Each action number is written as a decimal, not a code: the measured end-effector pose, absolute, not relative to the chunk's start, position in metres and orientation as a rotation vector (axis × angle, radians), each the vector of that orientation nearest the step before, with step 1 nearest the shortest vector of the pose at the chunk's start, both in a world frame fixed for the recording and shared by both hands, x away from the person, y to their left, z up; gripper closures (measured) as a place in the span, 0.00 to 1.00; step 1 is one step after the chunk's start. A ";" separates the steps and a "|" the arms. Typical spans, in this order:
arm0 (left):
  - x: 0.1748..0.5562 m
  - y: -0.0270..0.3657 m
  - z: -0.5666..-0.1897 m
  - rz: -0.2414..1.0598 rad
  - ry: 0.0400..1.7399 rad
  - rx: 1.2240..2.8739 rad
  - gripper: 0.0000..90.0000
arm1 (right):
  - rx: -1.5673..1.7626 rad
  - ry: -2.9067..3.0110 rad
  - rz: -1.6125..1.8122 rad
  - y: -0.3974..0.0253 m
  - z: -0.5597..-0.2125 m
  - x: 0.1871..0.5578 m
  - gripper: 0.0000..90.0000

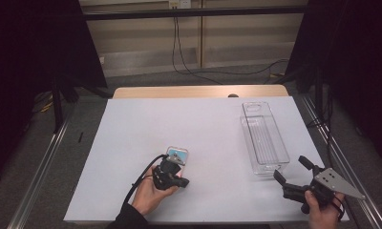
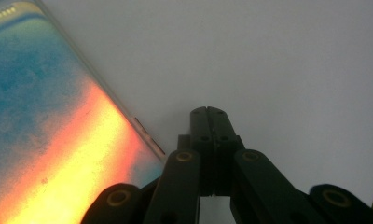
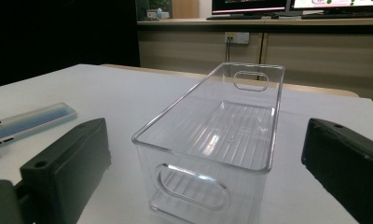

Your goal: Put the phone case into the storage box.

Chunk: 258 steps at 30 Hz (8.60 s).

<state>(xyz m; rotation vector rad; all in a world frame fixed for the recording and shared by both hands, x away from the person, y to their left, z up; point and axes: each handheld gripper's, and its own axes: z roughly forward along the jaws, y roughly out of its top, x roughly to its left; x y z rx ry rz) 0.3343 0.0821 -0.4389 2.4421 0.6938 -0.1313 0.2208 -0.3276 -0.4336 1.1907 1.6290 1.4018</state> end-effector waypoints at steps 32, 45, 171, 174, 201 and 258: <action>0.337 0.099 -0.438 -0.154 0.742 2.431 1.00 | 1.194 1.626 1.402 -0.329 -0.434 0.220 0.00; 0.338 0.107 -0.438 -0.148 0.763 2.428 1.00 | 1.193 1.627 1.400 -0.329 -0.434 0.220 0.00; 0.373 0.163 -0.439 0.030 1.011 2.349 1.00 | 1.185 1.627 1.403 -0.328 -0.433 0.220 0.00; 0.372 0.161 -0.440 0.058 1.002 2.352 1.00 | 1.185 1.630 1.403 -0.328 -0.433 0.220 0.01; 0.388 0.158 -0.444 0.086 1.064 2.283 1.00 | 1.183 1.631 1.402 -0.328 -0.433 0.221 0.00; 0.428 0.138 -0.449 0.101 1.108 2.229 1.00 | 1.183 1.630 1.398 -0.329 -0.434 0.220 0.01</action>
